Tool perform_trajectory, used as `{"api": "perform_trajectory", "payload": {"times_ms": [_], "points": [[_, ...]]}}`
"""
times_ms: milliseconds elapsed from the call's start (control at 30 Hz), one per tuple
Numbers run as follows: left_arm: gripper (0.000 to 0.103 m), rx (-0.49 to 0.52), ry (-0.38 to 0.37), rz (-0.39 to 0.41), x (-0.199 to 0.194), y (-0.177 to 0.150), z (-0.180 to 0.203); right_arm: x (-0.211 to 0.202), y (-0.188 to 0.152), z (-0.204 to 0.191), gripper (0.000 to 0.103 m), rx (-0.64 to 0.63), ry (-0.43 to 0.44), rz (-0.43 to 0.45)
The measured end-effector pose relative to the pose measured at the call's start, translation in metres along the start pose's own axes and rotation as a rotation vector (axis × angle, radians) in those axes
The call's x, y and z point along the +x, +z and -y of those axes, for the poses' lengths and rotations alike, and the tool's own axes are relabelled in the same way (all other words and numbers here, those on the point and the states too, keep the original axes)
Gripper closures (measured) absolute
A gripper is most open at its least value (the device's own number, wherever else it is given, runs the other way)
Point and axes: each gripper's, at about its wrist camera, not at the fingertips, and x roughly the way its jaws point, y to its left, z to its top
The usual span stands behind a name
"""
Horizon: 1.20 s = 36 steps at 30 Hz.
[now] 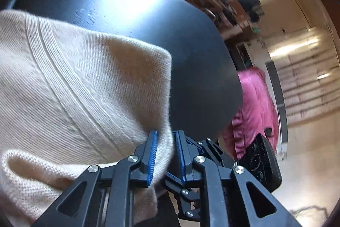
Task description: Fold clothes
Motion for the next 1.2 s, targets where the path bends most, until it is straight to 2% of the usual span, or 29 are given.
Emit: {"api": "perform_trajectory", "payload": {"times_ms": [133, 233, 333, 367, 467, 500, 567, 633, 700, 733, 867, 933, 1067, 1133, 1200], "points": [[0.080, 0.005, -0.098, 0.045, -0.029, -0.002, 0.014, -0.013, -0.019, 0.005, 0.033, 0.044, -0.028, -0.032], [0.077, 0.019, -0.193, 0.131, -0.075, -0.005, 0.016, -0.025, -0.020, 0.006, 0.033, 0.053, -0.041, -0.035], [0.077, 0.019, -0.157, 0.242, -0.120, -0.007, -0.007, -0.040, -0.013, 0.005, 0.033, 0.061, -0.016, -0.025], [0.077, 0.018, -0.119, 0.281, -0.134, -0.011, -0.020, -0.046, -0.007, -0.001, 0.031, 0.037, 0.014, -0.016], [0.077, -0.008, 0.027, 0.371, -0.168, -0.029, -0.067, -0.050, 0.016, -0.040, 0.012, -0.117, 0.089, -0.027], [0.077, -0.012, 0.057, 0.374, -0.171, -0.039, -0.079, -0.050, 0.024, -0.055, 0.006, -0.174, 0.115, -0.034], [0.077, -0.013, 0.100, 0.365, -0.173, -0.058, -0.101, -0.051, 0.038, -0.085, 0.003, -0.285, 0.166, -0.051], [0.077, 0.000, 0.080, 0.347, -0.167, -0.072, -0.112, -0.044, 0.046, -0.113, 0.001, -0.363, 0.207, -0.092], [0.077, 0.021, 0.050, 0.322, -0.158, -0.083, -0.116, -0.019, 0.061, -0.126, 0.000, -0.400, 0.246, -0.161], [0.077, 0.022, 0.045, 0.313, -0.152, -0.087, -0.118, -0.004, 0.069, -0.131, 0.000, -0.409, 0.266, -0.203], [0.077, 0.002, 0.009, 0.301, -0.132, -0.085, -0.125, 0.042, 0.081, -0.124, 0.000, -0.281, 0.332, -0.420], [0.077, 0.003, 0.006, 0.306, -0.131, -0.086, -0.130, 0.036, 0.071, -0.121, 0.002, -0.275, 0.362, -0.473], [0.077, 0.058, 0.015, 0.278, -0.121, -0.088, -0.124, -0.015, 0.023, -0.112, 0.002, -0.290, 0.361, -0.547], [0.077, 0.098, 0.020, 0.247, -0.110, -0.093, -0.115, -0.034, -0.003, -0.097, 0.002, -0.256, 0.304, -0.588], [0.077, 0.139, 0.024, 0.214, -0.098, -0.098, -0.106, -0.051, -0.026, -0.074, 0.002, -0.163, 0.237, -0.607]]}}
